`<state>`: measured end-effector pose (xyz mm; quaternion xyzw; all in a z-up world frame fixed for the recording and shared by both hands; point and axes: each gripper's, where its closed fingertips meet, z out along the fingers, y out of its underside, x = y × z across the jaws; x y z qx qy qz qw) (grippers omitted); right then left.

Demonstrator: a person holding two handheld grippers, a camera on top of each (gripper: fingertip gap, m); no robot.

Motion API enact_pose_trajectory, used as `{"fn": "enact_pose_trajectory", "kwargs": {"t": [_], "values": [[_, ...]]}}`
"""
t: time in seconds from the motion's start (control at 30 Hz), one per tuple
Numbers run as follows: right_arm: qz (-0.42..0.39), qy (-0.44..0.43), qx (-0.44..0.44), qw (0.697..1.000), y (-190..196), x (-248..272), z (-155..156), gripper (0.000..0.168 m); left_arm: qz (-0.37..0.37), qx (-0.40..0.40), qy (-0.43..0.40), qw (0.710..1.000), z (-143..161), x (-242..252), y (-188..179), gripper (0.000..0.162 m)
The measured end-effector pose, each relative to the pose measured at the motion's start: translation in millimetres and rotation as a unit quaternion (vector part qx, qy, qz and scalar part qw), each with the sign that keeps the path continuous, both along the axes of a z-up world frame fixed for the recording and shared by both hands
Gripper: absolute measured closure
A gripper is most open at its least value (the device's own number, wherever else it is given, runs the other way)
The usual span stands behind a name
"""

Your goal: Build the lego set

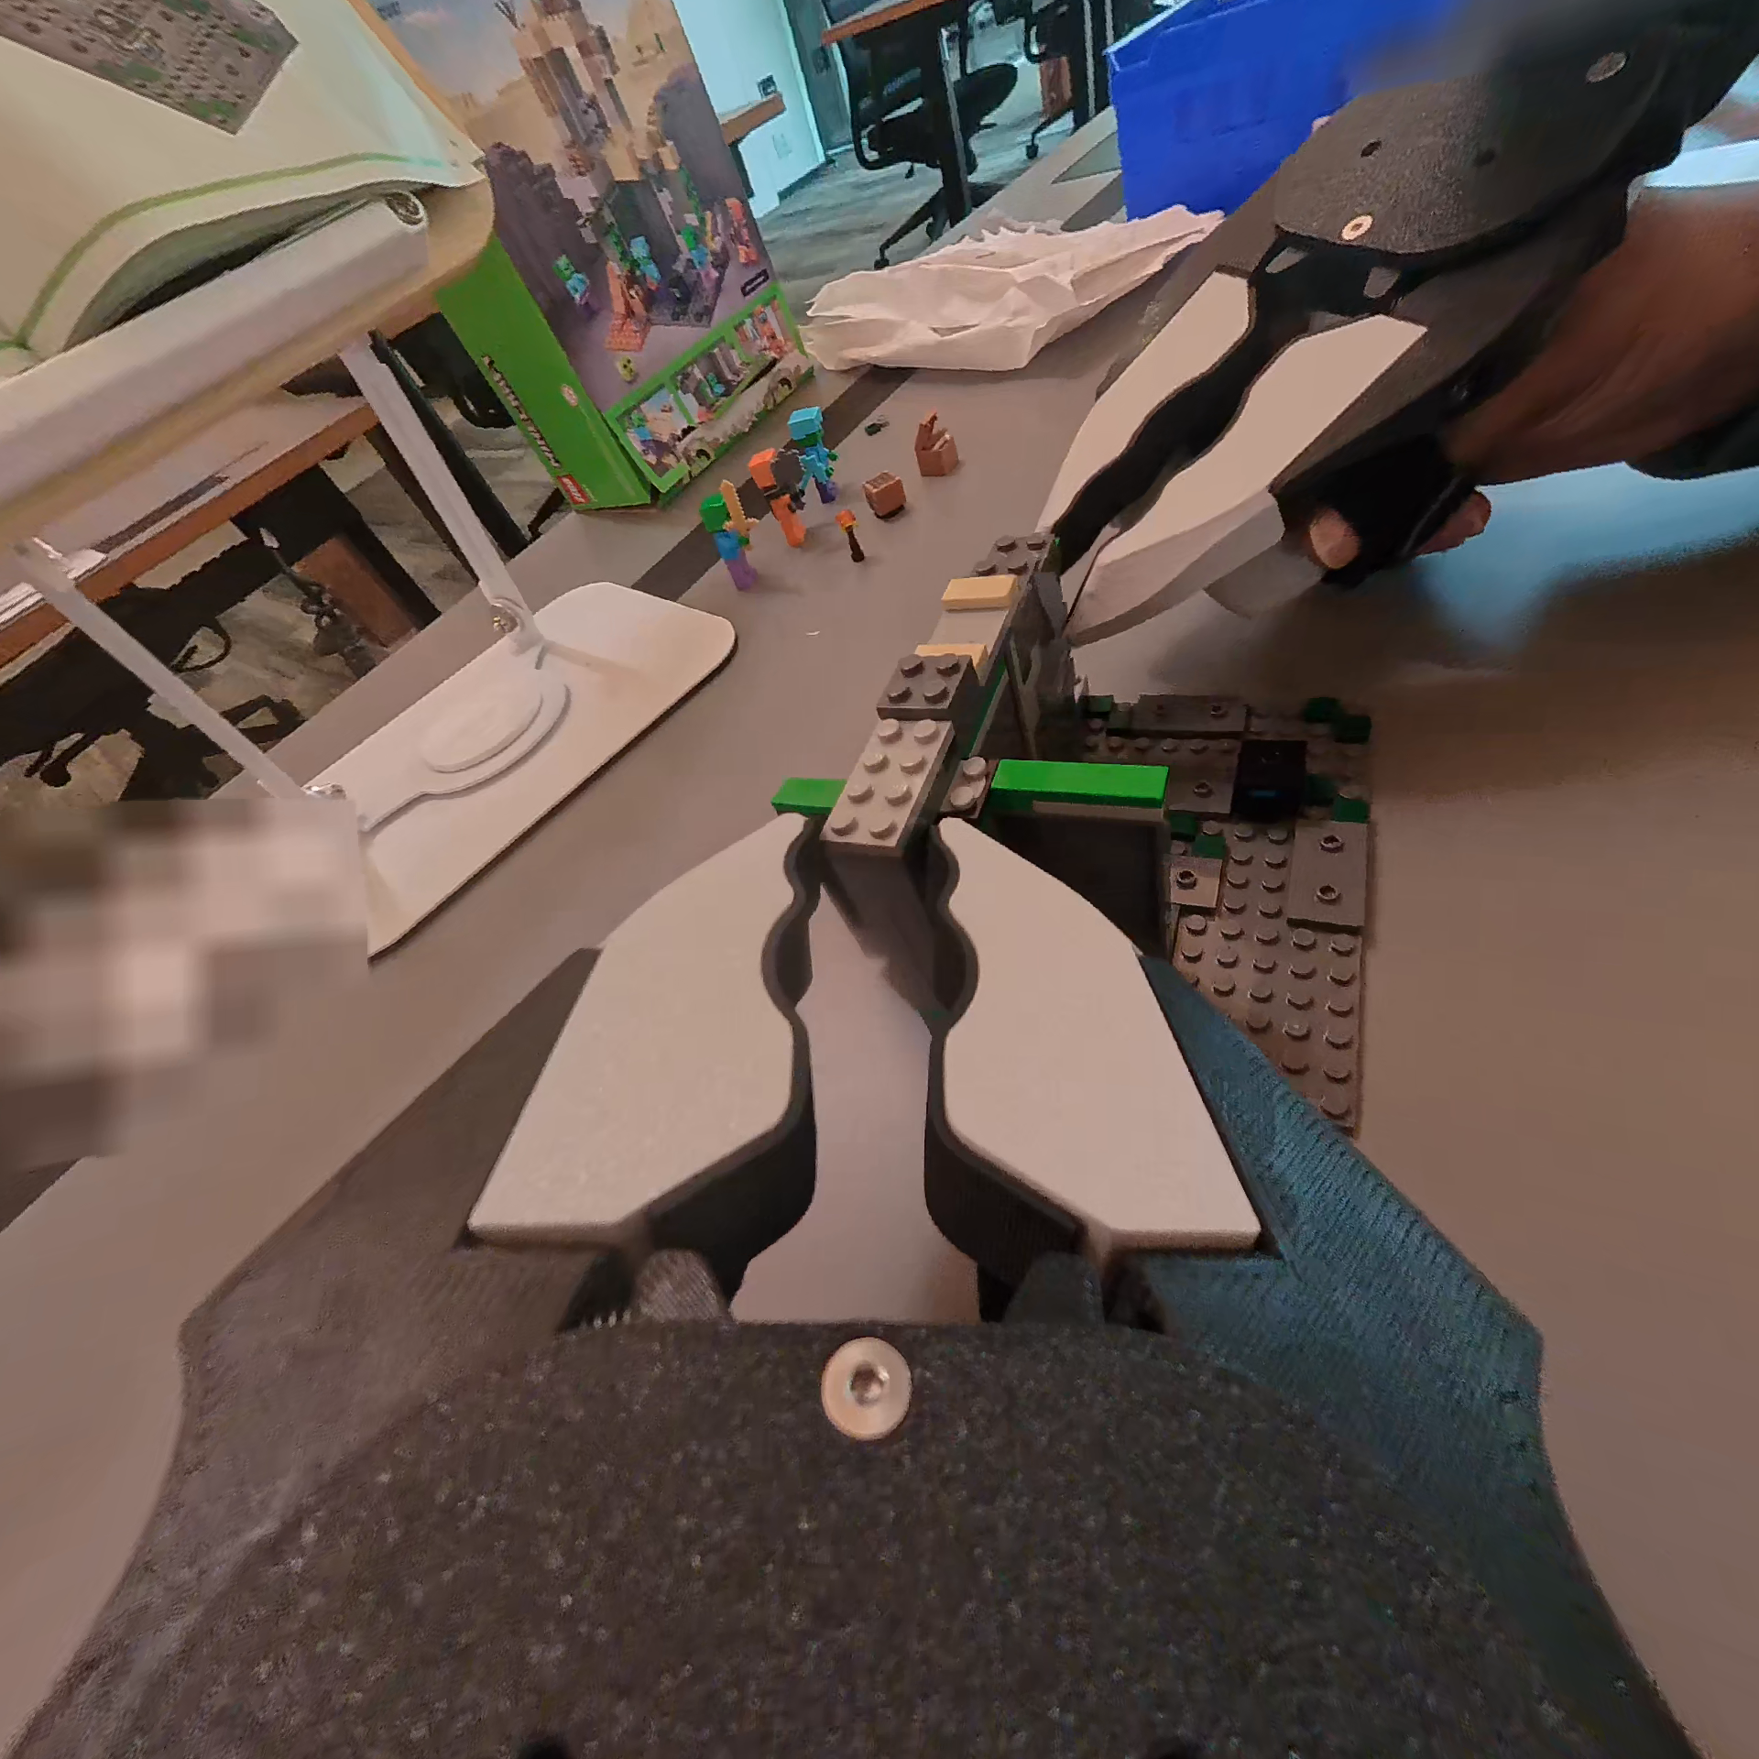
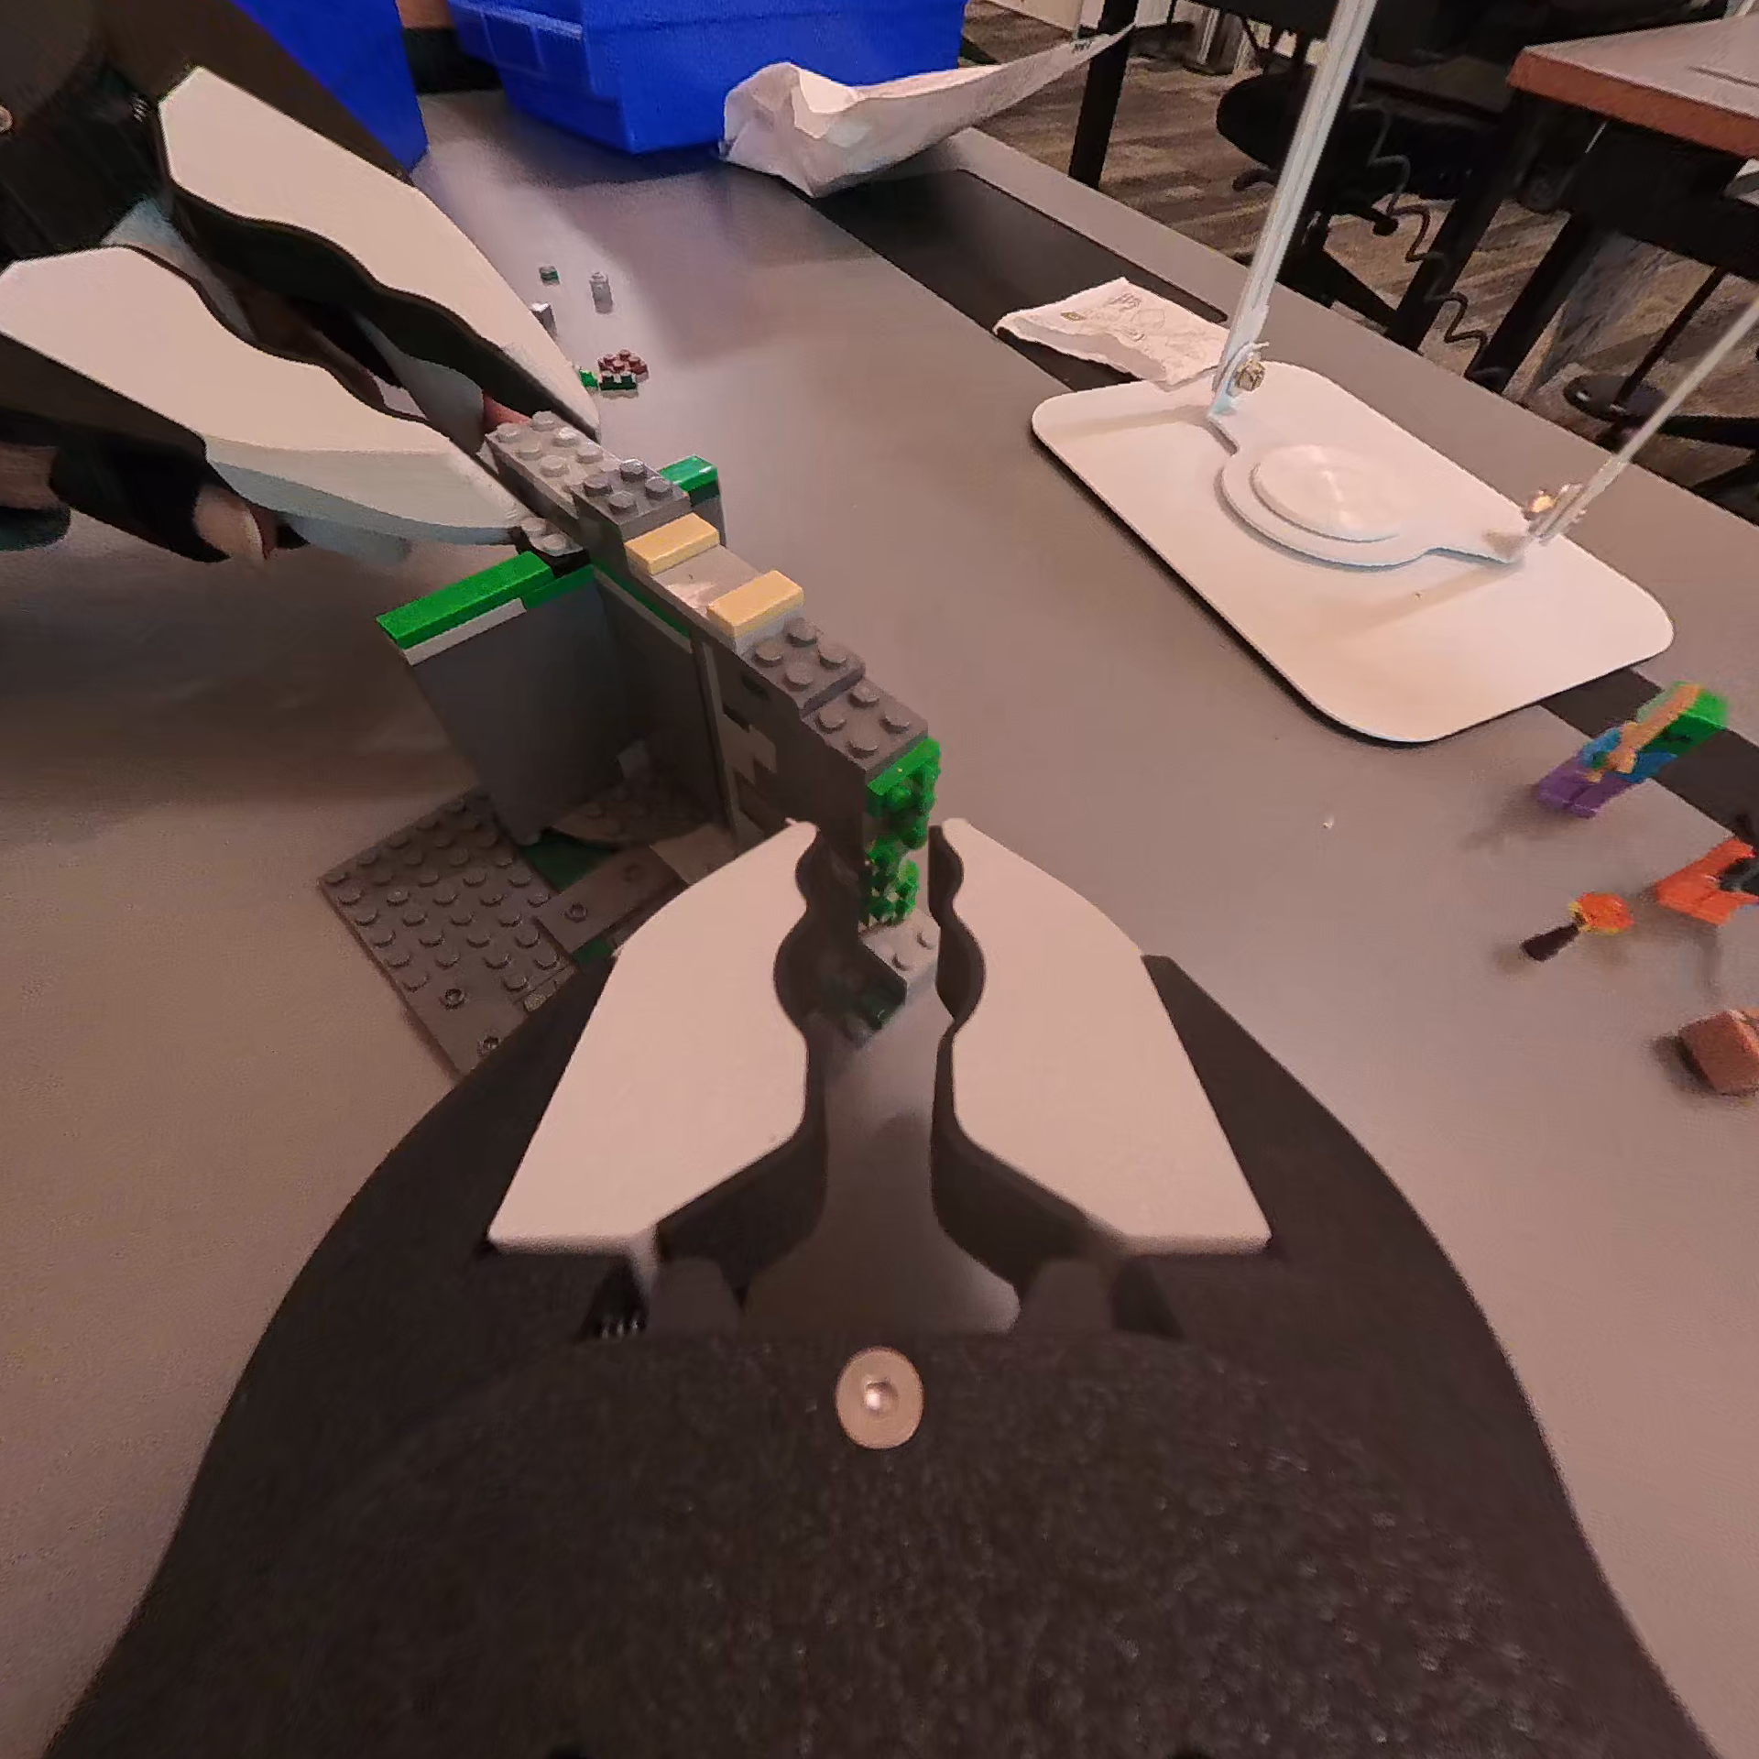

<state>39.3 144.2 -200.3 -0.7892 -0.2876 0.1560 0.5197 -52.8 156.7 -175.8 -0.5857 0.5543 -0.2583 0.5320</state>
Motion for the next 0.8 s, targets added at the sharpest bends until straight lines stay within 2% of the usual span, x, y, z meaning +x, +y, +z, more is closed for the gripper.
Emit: {"fn": "enact_pose_trajectory", "kwargs": {"t": [0.3,0.53,0.67,0.8], "values": [[-0.020,-0.003,0.003,1.000,22,-12,0,0.152,0.051,0.017,-0.003,0.999,1,-12,29,0.141],[-0.021,0.022,-0.022,0.999,35,-13,0,0.152,0.037,-0.006,-0.001,0.999,2,-16,42,0.137],[-0.007,0.090,-0.010,0.996,28,-3,13,0.153,0.025,-0.006,-0.016,1.000,20,-34,37,0.133],[0.056,0.108,-0.010,0.992,8,-6,26,0.154,0.084,-0.009,-0.038,0.996,43,-52,42,0.145]]}}
